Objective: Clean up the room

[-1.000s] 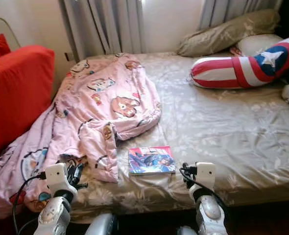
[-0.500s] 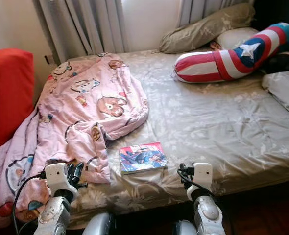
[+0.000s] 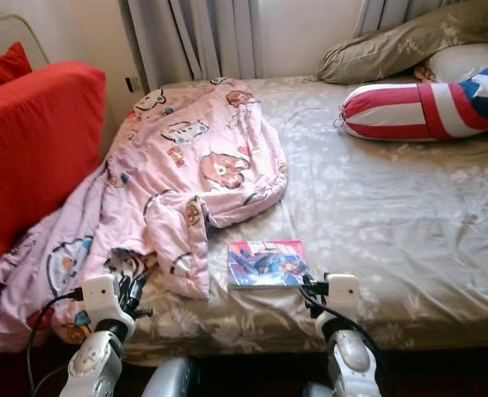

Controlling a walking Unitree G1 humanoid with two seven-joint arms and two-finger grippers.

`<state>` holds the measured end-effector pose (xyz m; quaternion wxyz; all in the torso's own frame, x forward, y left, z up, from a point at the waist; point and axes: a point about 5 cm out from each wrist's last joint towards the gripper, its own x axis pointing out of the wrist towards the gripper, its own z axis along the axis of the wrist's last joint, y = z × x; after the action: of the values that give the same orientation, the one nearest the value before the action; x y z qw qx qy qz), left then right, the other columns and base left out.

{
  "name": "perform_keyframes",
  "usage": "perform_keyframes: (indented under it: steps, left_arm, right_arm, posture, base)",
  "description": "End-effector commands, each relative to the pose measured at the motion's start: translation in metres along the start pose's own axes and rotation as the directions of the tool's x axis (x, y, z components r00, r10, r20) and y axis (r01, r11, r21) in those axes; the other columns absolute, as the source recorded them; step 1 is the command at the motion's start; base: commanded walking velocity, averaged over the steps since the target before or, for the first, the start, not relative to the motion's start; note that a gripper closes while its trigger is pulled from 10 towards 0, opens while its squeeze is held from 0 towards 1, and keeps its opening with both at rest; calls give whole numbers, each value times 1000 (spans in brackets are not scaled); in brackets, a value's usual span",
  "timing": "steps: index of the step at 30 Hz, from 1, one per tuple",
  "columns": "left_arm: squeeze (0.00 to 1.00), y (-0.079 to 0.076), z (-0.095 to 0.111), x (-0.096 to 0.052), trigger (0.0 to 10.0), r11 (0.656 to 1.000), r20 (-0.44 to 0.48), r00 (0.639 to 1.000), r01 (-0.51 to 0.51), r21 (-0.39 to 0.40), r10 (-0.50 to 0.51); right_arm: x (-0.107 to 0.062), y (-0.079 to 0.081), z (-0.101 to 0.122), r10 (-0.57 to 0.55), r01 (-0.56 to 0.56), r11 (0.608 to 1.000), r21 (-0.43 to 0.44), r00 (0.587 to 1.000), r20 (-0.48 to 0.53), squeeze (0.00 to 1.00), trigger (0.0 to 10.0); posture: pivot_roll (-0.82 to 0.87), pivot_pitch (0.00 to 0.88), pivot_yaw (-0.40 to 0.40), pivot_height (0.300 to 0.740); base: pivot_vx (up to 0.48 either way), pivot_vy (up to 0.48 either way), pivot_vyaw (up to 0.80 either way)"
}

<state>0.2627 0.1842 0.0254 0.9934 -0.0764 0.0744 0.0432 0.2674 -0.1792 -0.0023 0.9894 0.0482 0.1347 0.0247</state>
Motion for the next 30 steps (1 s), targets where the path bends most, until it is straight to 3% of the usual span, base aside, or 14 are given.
perform_keyframes:
  steps: [1, 7, 11, 18, 27, 30]
  left_arm:
    - [0, 1, 0, 0, 10000, 1000, 0, 1000, 3, 6, -3]
    - [0, -2, 0, 0, 10000, 1000, 2, 1000, 10, 6, -10]
    - [0, -2, 0, 0, 10000, 1000, 2, 1000, 10, 5, -10]
    - [0, -3, 0, 0, 10000, 1000, 4, 1000, 10, 4, -10]
    - [0, -4, 1, 0, 10000, 1000, 5, 1000, 14, 2, -14]
    - [0, -4, 1, 1, 10000, 1000, 8, 1000, 14, 3, -14]
  right_arm:
    - [0, -1, 1, -4, 4, 1000, 1, 1000, 3, 0, 10000]
    - [0, -1, 2, 12, -12, 1000, -20, 1000, 5, 0, 10000]
    - [-1, -1, 3, 12, -11, 999, -31, 1000, 13, 0, 10000]
    - [0, -2, 4, 0, 1, 1000, -12, 1000, 15, 0, 10000]
    - [2, 1, 7, 24, -22, 998, -55, 999, 25, 0, 10000]
    - [2, 2, 8, 30, -28, 998, -64, 999, 28, 0, 10000]
  posture:
    - [-14, 0, 64, 613]
    - [-14, 0, 63, 613]
    - [-13, 0, 61, 613]
    - [-14, 0, 60, 613]
    - [-16, 0, 59, 613]
    - [-16, 0, 60, 613]
  base:
    - [0, 0, 0]
    - [84, 0, 0]
    - [276, 0, 600]
    - [304, 0, 0]
    - [315, 0, 0]
    - [317, 0, 669]
